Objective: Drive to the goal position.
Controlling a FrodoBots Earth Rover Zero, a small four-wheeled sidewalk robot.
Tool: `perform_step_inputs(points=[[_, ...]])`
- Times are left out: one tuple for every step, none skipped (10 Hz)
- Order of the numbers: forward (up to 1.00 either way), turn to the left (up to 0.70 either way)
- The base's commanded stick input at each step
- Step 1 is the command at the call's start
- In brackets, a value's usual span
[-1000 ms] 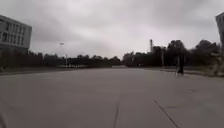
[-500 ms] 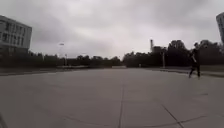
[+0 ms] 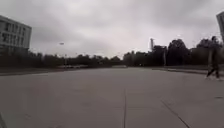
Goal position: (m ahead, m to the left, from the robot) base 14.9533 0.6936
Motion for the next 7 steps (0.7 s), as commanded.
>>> perform_step_inputs(points=[[0.70,0.00],[0.70,0.00],[0.70,0.00],[0.70,0.00],[0.70,0.00],[0.70,0.00],[0.70,0.00]])
